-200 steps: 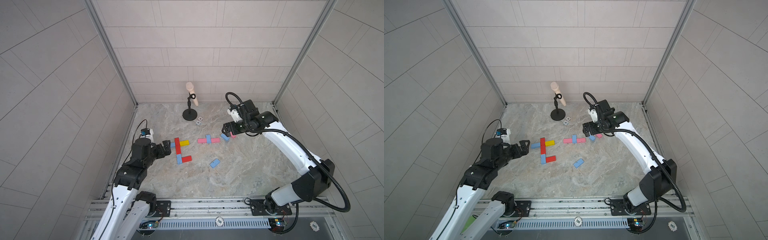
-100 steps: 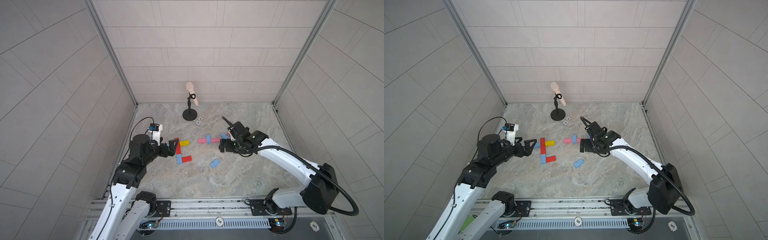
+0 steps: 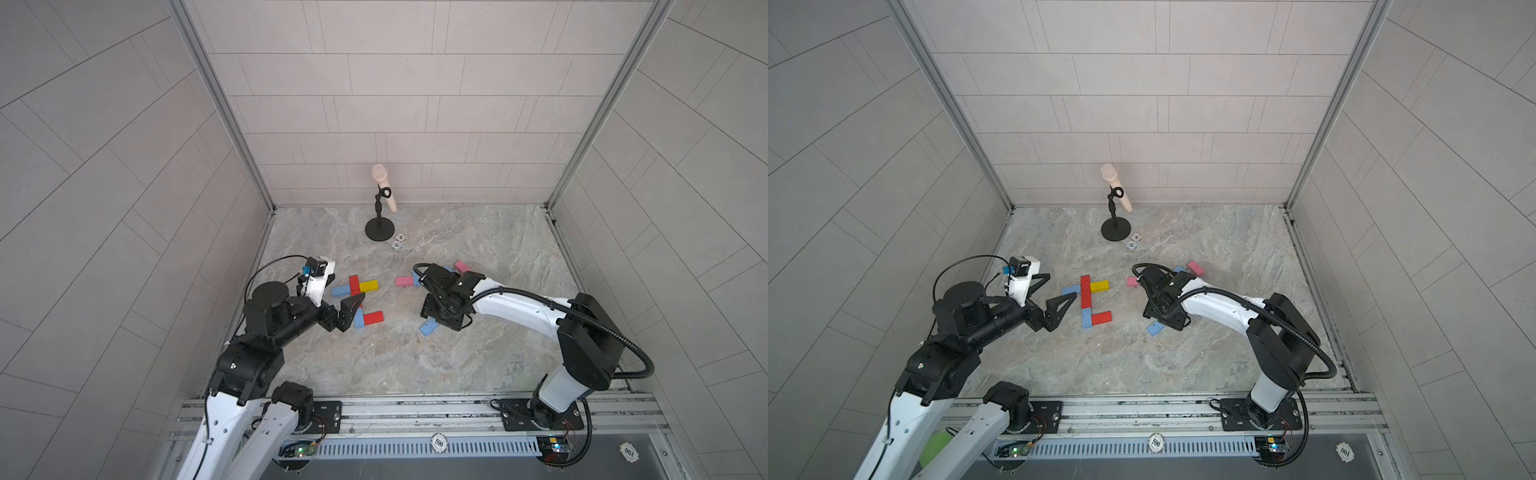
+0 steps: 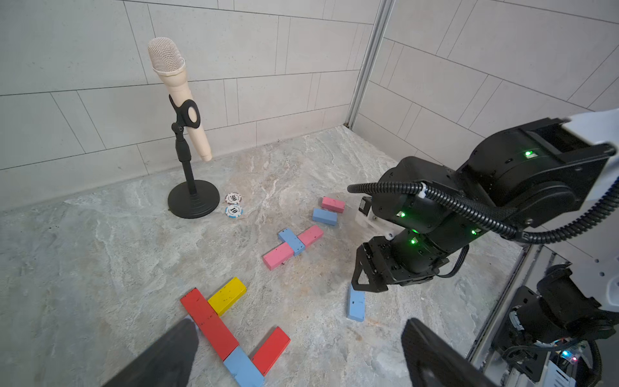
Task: Assemble the letter t with building blocks
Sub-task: Pick up the building block from the center of the board.
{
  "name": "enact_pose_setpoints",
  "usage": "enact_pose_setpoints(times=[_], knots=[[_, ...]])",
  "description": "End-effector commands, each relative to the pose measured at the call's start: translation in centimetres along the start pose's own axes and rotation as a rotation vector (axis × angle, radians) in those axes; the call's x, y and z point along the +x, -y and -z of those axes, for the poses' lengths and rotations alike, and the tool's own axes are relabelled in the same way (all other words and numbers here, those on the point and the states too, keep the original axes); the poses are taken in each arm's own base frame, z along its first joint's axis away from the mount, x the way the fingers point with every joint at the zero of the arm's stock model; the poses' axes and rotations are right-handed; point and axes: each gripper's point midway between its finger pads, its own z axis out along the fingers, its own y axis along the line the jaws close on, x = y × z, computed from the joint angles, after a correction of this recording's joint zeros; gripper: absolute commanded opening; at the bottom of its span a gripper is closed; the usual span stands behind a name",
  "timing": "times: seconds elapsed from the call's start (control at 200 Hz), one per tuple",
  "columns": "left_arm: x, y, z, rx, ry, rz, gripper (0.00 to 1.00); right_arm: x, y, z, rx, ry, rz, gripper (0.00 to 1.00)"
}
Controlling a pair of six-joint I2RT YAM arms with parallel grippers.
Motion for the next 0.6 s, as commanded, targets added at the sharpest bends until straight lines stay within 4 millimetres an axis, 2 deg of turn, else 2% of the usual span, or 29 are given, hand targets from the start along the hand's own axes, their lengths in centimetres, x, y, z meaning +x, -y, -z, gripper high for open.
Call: enact_pose_setpoints(times=[0.0,0.12,0.325,0.591], knots=[[0.1,-0.1,0.9,-0.025,-0.011,-0.044,1.0,-0.5,-0.2,-0.3,0.029,0.027,-0.097,0.7],[0.5,-0.3,0.9,-0.039,-0.026,-0.044,1.0,0.1,-0.7,-1.1,0.041,0.011,-0.115,0.66],[1.1,-0.4,0.9,-0.047,-0.048,-0.038,1.0,0.7,-0.1,-2.3,0.065,0.001,-0.165,0.6],[2.0,-0.5,1.1,-0.052,-0.072,-0.043,1.0,1.2,0.1,-3.6,0.082,0.005,-0.194,0.58]])
